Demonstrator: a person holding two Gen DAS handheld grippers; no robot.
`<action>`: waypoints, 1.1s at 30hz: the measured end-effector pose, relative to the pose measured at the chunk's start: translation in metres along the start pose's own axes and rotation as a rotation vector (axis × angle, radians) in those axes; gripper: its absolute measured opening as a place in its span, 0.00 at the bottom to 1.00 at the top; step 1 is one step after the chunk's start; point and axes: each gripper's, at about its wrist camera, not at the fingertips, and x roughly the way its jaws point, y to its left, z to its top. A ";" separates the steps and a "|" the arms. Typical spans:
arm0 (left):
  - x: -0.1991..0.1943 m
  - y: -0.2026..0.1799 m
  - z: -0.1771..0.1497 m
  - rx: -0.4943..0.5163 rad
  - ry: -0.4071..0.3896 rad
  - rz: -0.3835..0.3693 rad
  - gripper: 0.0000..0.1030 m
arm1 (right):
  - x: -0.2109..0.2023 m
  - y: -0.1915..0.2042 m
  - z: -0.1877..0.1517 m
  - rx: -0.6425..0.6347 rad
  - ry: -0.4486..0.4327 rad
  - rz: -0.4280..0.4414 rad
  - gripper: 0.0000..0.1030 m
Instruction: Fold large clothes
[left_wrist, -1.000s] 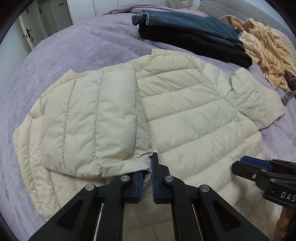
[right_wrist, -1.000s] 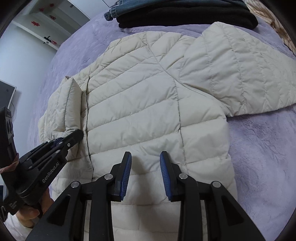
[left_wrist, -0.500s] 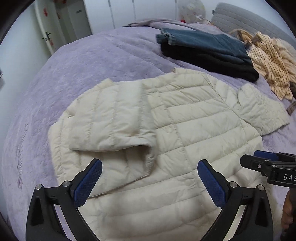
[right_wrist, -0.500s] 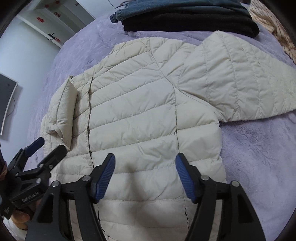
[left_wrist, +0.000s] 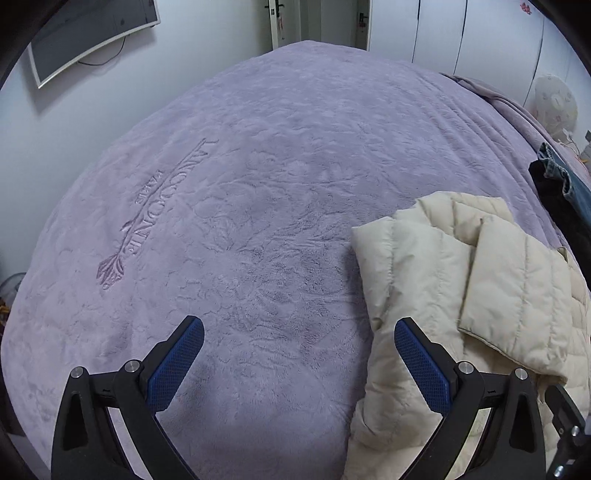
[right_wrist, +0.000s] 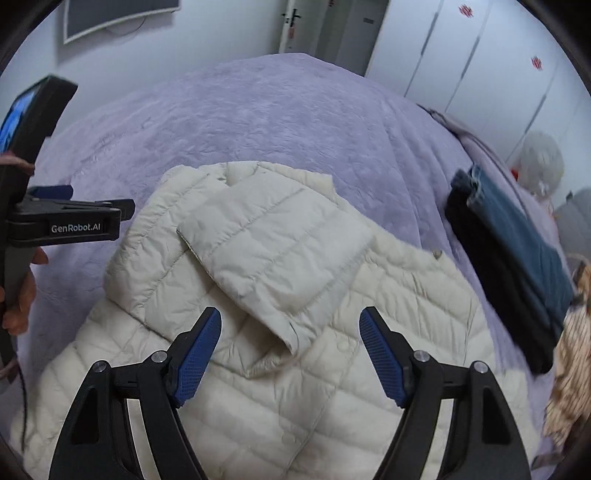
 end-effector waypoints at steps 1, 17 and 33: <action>0.007 0.001 0.000 -0.002 0.012 -0.002 1.00 | 0.010 0.006 0.007 -0.029 0.004 -0.028 0.78; 0.026 -0.007 -0.001 0.066 0.040 -0.023 1.00 | 0.030 -0.128 -0.081 0.798 0.106 0.013 0.02; 0.054 -0.002 0.018 0.032 0.113 -0.127 1.00 | 0.055 0.034 0.001 -0.169 -0.018 -0.310 0.92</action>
